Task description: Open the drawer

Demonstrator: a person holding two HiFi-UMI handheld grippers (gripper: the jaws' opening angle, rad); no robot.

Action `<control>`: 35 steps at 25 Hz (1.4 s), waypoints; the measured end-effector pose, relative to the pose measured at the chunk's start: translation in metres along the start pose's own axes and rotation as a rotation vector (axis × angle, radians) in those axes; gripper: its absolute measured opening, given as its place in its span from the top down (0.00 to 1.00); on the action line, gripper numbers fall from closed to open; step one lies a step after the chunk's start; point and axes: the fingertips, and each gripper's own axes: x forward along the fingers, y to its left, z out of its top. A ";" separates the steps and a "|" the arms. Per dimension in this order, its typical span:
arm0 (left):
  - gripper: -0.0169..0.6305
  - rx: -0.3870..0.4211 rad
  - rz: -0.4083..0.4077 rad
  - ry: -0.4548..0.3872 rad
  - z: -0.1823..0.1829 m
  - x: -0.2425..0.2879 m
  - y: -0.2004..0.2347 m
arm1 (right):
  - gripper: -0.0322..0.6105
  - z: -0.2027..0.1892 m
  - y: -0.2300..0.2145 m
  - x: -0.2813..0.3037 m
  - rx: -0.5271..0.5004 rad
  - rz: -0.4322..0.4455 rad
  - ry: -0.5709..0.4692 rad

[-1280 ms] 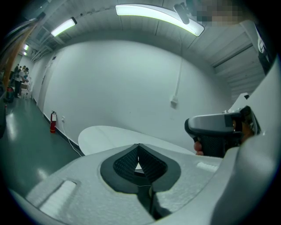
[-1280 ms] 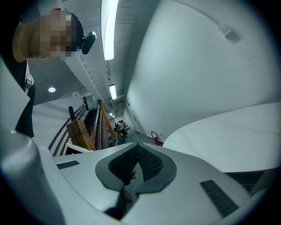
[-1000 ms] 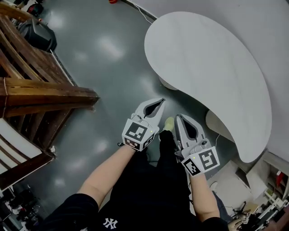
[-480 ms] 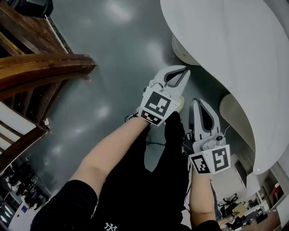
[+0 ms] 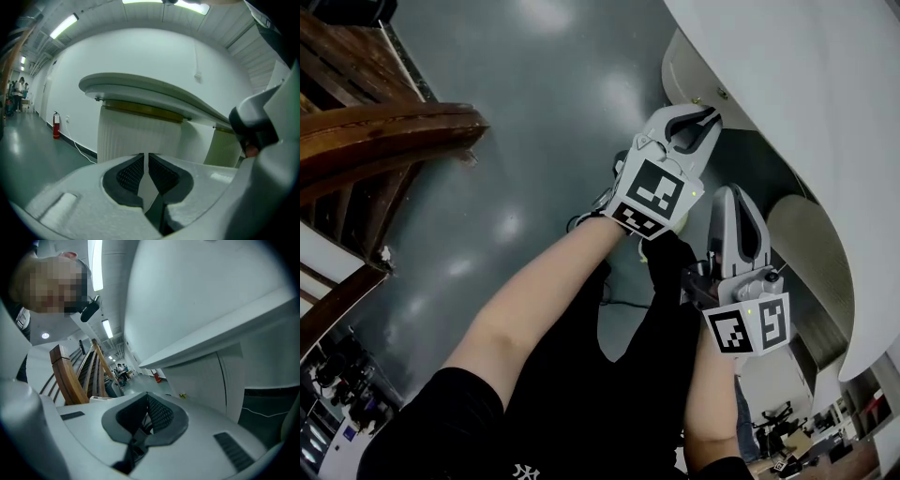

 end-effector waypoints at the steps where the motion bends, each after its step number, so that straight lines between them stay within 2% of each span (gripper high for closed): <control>1: 0.95 0.006 0.000 -0.001 -0.004 0.004 0.003 | 0.93 -0.004 -0.002 0.005 0.000 0.001 -0.002; 5: 0.81 0.026 -0.004 -0.004 -0.014 0.023 0.009 | 0.93 -0.007 -0.011 0.017 -0.010 0.008 -0.013; 11: 0.75 0.046 0.010 -0.003 -0.029 0.048 0.025 | 0.93 -0.017 -0.018 0.028 -0.013 0.009 -0.004; 20: 0.75 0.039 0.016 0.006 -0.036 0.072 0.028 | 0.93 -0.021 -0.027 0.023 0.014 0.002 0.008; 23: 0.79 0.040 0.024 0.008 -0.038 0.071 0.027 | 0.93 -0.021 -0.032 0.018 0.016 -0.005 0.014; 35: 0.80 0.031 0.019 0.024 -0.044 0.056 0.026 | 0.93 -0.019 -0.026 0.007 0.032 -0.014 0.023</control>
